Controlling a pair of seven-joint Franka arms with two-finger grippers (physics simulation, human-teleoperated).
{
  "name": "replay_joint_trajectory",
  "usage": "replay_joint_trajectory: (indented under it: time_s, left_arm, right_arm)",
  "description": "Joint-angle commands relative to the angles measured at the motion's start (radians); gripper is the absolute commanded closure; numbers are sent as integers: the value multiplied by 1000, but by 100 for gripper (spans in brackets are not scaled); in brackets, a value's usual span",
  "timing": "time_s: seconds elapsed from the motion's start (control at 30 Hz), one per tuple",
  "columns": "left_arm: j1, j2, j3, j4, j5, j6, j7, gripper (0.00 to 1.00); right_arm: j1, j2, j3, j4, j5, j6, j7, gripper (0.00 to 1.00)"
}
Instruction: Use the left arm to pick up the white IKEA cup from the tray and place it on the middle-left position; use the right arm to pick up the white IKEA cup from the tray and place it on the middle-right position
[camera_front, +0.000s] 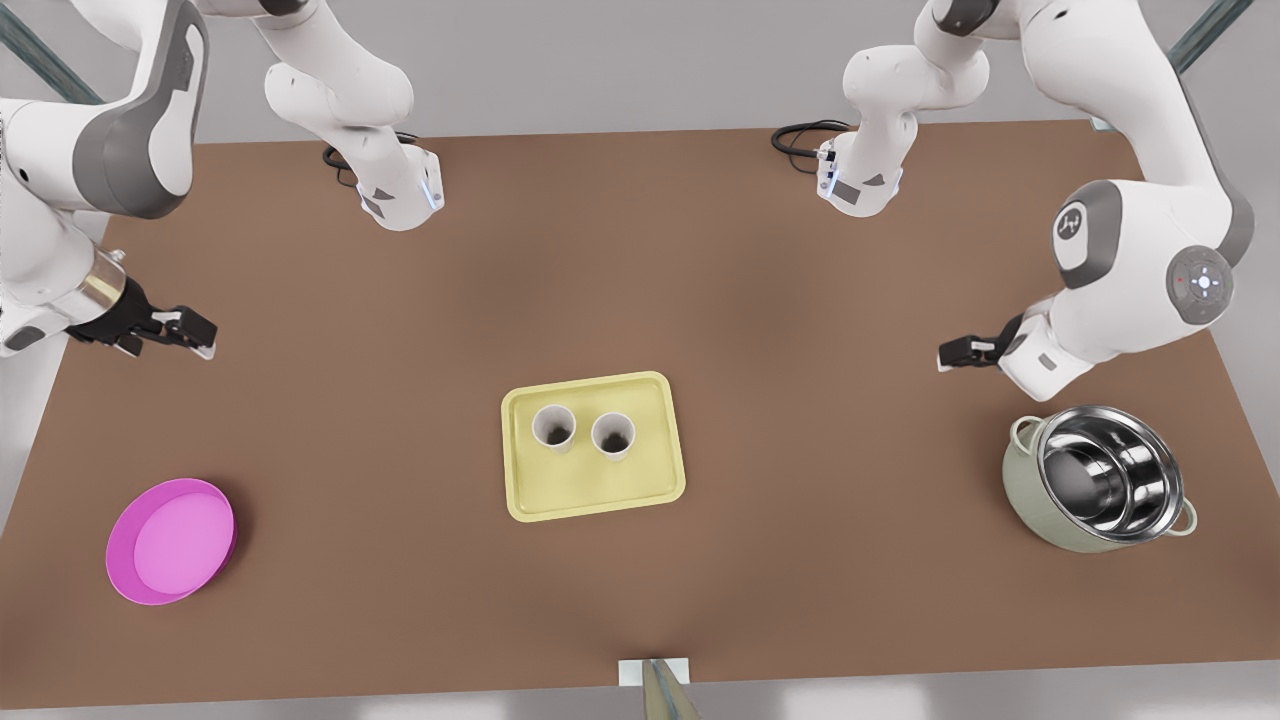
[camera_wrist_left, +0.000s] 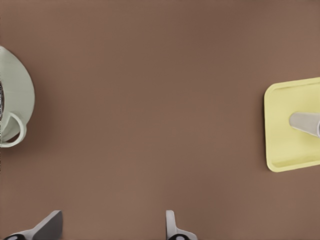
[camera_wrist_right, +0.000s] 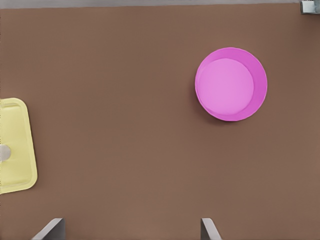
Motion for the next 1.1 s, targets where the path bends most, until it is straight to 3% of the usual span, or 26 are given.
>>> replay_joint_trajectory:
  time_s: [0.0,0.1,0.13,0.17,0.23,0.33,0.5,0.77,1.07]
  left_arm:
    - [0,0,0,0,16,72,-17,0]
    - [-16,58,-2,29,9,118,-15,0]
    - [-36,107,-4,109,19,126,-14,0]
    - [-121,132,-2,113,21,133,-70,0]
    - [-250,224,0,89,91,273,-251,0]
    - [-271,310,0,60,130,336,-288,0]
    - [-381,420,-2,193,128,365,-538,0]
    - [-530,450,-2,192,131,397,-644,0]
    - [-648,523,-2,192,127,572,-823,0]
  right_arm:
    - [30,-1,-1,0,5,18,-16,0]
    - [101,39,7,-3,13,21,1,0]
    - [179,70,7,-3,39,30,11,0]
    - [213,117,7,-1,147,39,139,0]
    - [338,203,10,-1,149,174,178,0]
    - [496,311,8,-1,155,311,471,0]
    - [547,446,10,-12,152,456,525,0]
    - [545,493,5,-73,157,512,544,0]
    - [549,564,5,-113,157,515,544,0]
